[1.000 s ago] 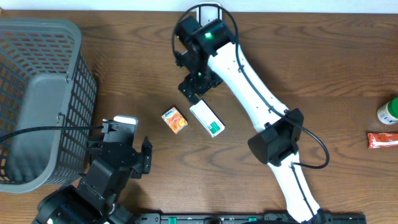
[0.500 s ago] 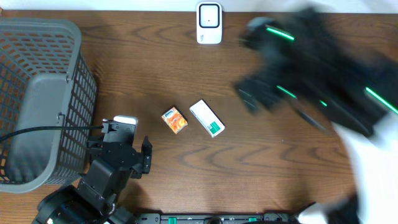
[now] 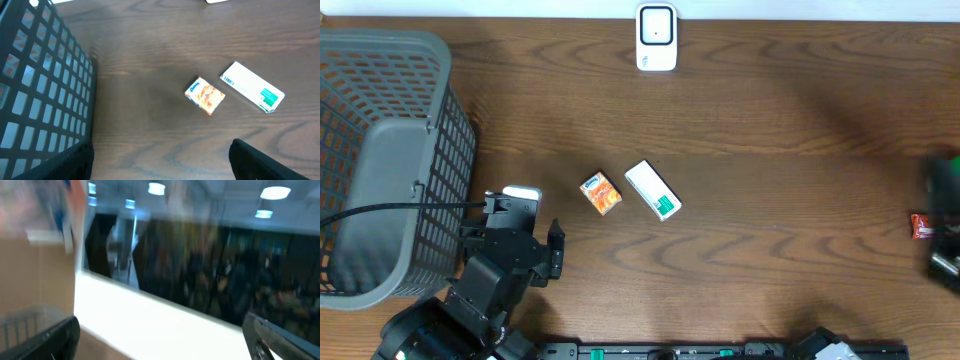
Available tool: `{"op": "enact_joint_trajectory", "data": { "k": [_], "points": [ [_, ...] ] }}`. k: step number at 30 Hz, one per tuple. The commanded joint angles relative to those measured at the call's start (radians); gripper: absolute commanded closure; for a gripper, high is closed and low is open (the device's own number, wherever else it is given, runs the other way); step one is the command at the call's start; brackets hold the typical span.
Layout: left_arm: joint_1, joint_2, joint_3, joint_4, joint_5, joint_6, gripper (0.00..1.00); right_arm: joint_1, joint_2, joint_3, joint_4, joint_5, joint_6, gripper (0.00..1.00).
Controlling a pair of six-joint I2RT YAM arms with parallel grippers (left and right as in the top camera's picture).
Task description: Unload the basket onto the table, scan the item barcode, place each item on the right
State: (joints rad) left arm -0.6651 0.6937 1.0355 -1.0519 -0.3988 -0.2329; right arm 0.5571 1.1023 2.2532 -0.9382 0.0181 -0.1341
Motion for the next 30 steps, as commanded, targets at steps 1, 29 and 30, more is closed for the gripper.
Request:
{"op": "enact_joint_trajectory", "data": {
  "k": [1, 29, 30],
  "points": [
    [-0.003, -0.001, -0.003, -0.003, -0.013, -0.005, 0.15, -0.036, -0.075, -0.295, 0.079, 0.037, -0.046, 0.01],
    [-0.003, -0.001, -0.003, -0.003, -0.013, -0.005, 0.15, 0.084, 0.49, -1.256, 0.823, -0.007, 0.35, 0.01],
    [-0.003, -0.001, -0.003, -0.002, -0.013, -0.005, 0.15, 0.087, 0.489, -1.256, 0.803, -0.008, 0.361, 0.01]
  ]
}}
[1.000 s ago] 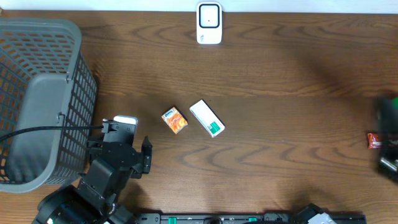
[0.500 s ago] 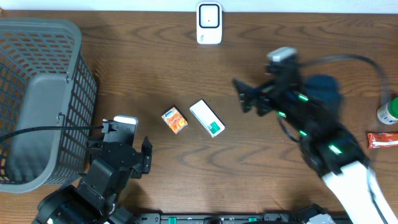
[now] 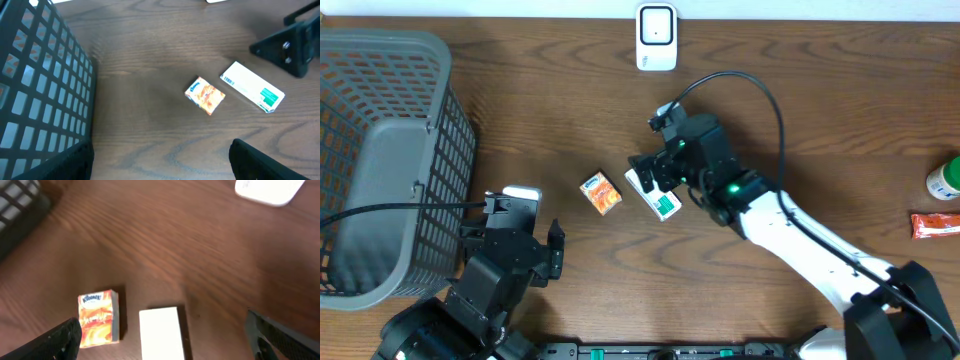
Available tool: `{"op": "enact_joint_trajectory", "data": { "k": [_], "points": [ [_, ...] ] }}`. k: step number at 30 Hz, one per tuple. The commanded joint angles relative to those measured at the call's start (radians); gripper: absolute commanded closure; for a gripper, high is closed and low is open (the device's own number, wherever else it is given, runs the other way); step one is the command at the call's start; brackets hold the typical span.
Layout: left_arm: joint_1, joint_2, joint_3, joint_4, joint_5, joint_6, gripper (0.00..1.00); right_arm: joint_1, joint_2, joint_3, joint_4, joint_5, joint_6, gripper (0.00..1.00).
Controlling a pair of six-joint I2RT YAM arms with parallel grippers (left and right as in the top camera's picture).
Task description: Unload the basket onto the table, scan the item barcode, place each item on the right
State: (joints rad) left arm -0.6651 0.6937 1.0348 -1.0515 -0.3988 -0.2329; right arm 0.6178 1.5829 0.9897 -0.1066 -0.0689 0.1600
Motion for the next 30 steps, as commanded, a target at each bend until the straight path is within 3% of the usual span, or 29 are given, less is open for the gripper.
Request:
{"op": "enact_joint_trajectory", "data": {
  "k": [1, 3, 7, 13, 30],
  "points": [
    [-0.003, -0.001, -0.003, -0.003, -0.014, -0.005, 0.15, 0.027, 0.006, 0.008, -0.051, 0.079, 0.082, 0.01],
    [-0.003, -0.001, -0.003, -0.003, -0.013, -0.005, 0.15, 0.027, 0.005, 0.008, -0.123, 0.075, 0.096, 0.01],
    [-0.003, -0.001, -0.003, -0.003, -0.014, -0.005, 0.15, 0.027, 0.019, 0.008, -0.236, 0.074, -0.019, 0.1],
    [-0.003, -0.001, -0.003, -0.003, -0.013, -0.005, 0.15, 0.037, 0.074, 0.008, -0.223, -0.023, -0.019, 0.1],
    [-0.003, -0.001, -0.003, -0.003, -0.013, -0.005, 0.15, 0.045, 0.282, 0.008, -0.222, 0.019, -0.053, 0.08]
  ]
}}
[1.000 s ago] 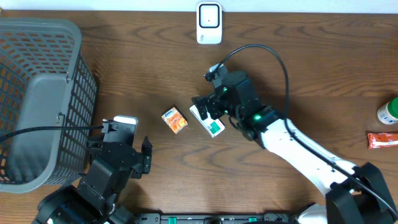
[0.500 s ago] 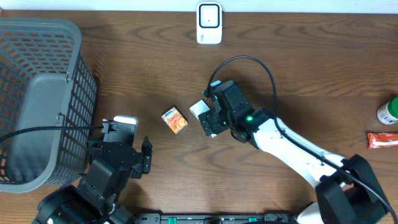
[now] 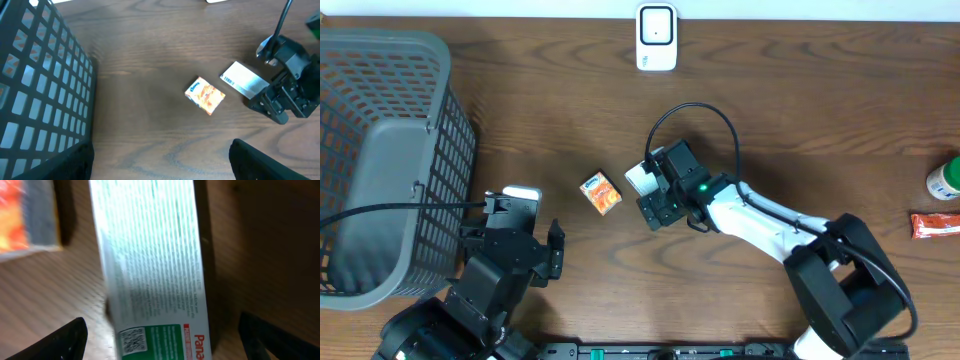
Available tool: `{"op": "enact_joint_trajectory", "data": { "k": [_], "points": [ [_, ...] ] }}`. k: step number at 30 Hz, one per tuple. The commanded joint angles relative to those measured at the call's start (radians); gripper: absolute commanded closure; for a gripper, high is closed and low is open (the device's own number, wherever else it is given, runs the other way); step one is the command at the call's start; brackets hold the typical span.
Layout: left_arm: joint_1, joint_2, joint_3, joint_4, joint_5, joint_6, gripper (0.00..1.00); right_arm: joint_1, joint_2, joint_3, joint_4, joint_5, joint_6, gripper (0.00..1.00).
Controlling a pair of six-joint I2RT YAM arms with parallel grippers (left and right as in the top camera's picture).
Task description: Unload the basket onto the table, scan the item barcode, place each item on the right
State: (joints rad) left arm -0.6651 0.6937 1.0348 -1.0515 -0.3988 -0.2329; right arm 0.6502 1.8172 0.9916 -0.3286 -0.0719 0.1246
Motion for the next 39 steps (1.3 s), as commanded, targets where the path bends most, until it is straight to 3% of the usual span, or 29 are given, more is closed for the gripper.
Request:
{"op": "enact_joint_trajectory", "data": {
  "k": [1, 6, 9, 14, 20, 26, 33, 37, 39],
  "points": [
    [-0.003, -0.001, -0.003, -0.003, -0.013, -0.005, 0.15, 0.013, 0.059, 0.006, 0.002, 0.022, -0.018, 0.08],
    [-0.003, -0.001, -0.003, -0.003, -0.014, -0.005, 0.15, 0.013, 0.14, 0.006, 0.006, 0.022, -0.018, 0.3],
    [-0.003, -0.001, -0.003, -0.003, -0.013, -0.005, 0.15, 0.013, 0.142, 0.006, -0.002, 0.01, -0.016, 0.51],
    [-0.003, -0.001, -0.003, -0.003, -0.013, -0.005, 0.15, 0.008, 0.108, 0.007, -0.028, -0.08, 0.009, 0.52],
    [-0.003, -0.001, -0.003, -0.003, -0.014, -0.005, 0.15, -0.016, -0.09, 0.01, -0.132, -0.205, -0.018, 0.54],
    [-0.003, -0.001, -0.003, -0.003, -0.014, -0.005, 0.15, -0.073, -0.323, 0.01, -0.305, -0.46, -0.145, 0.47],
    [-0.003, -0.001, -0.003, -0.003, -0.014, -0.005, 0.15, -0.117, -0.436, 0.01, -0.454, -0.639, -0.224, 0.45],
    [-0.003, -0.001, -0.003, -0.003, -0.013, -0.005, 0.15, -0.104, -0.424, 0.006, -0.479, -0.422, -0.218, 0.04],
    [-0.003, -0.001, -0.003, -0.003, -0.013, -0.005, 0.15, -0.085, -0.41, 0.006, -0.463, -0.373, -0.183, 0.01]
  ]
}}
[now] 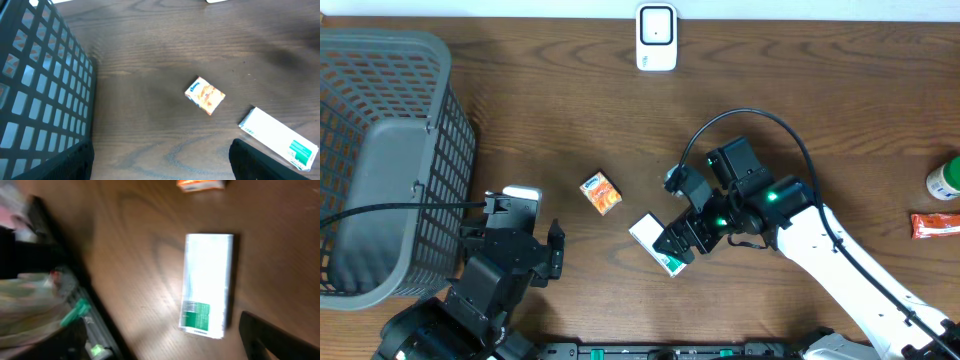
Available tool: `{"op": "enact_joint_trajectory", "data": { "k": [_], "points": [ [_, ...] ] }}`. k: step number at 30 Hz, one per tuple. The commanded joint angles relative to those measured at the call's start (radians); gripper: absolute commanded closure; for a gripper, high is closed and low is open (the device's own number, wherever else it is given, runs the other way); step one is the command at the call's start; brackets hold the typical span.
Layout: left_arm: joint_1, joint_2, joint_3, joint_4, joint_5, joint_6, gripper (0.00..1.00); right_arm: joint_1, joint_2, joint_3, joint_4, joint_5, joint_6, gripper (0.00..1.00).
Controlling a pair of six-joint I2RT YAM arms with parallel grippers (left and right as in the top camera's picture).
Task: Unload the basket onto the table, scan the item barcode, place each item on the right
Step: 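Lift the Panadol box and turn it upright in the right gripper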
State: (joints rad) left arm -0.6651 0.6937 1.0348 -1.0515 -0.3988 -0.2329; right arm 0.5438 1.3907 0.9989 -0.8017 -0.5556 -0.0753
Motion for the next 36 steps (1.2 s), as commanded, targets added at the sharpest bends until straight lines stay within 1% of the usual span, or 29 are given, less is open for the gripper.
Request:
{"op": "enact_joint_trajectory", "data": {
  "k": [1, 4, 12, 20, 26, 29, 31, 32, 33, 34, 36],
  "points": [
    [-0.003, -0.001, -0.003, -0.003, -0.013, -0.005, 0.15, 0.029, 0.022, -0.002, 0.009, 0.149, 0.018, 0.01],
    [-0.003, -0.001, -0.003, -0.003, -0.013, -0.005, 0.15, 0.073, 0.059, -0.025, 0.024, 0.299, 0.051, 0.01],
    [-0.003, 0.0, -0.003, -0.003, -0.013, -0.005, 0.15, 0.173, 0.176, -0.157, 0.184, 0.317, 0.109, 0.01],
    [-0.003, 0.0, -0.003, -0.003, -0.013, -0.005, 0.15, 0.204, 0.244, -0.186, 0.215, 0.426, 0.15, 0.01],
    [-0.003, -0.001, -0.003, -0.003, -0.013, -0.005, 0.15, 0.204, 0.354, -0.185, 0.282, 0.427, 0.157, 0.01],
    [-0.003, -0.001, -0.003, -0.003, -0.013, -0.005, 0.15, 0.204, 0.369, -0.185, 0.278, 0.425, 0.157, 0.01],
    [-0.003, -0.001, -0.003, -0.003, -0.013, -0.005, 0.15, 0.204, 0.369, -0.185, 0.272, 0.407, 0.157, 0.04],
    [-0.003, -0.001, -0.003, -0.003, -0.013, -0.005, 0.15, 0.204, 0.369, -0.185, 0.264, 0.405, 0.158, 0.09],
    [-0.003, -0.001, -0.003, -0.003, -0.013, -0.005, 0.15, 0.204, 0.369, -0.185, 0.258, 0.405, 0.157, 0.1],
    [-0.003, -0.001, -0.003, -0.003, -0.014, -0.005, 0.15, 0.204, 0.369, -0.185, 0.25, 0.405, 0.158, 0.1],
    [-0.003, -0.001, -0.003, -0.003, -0.013, -0.005, 0.15, 0.204, 0.369, -0.185, 0.229, 0.408, 0.176, 0.07]
  ]
}}
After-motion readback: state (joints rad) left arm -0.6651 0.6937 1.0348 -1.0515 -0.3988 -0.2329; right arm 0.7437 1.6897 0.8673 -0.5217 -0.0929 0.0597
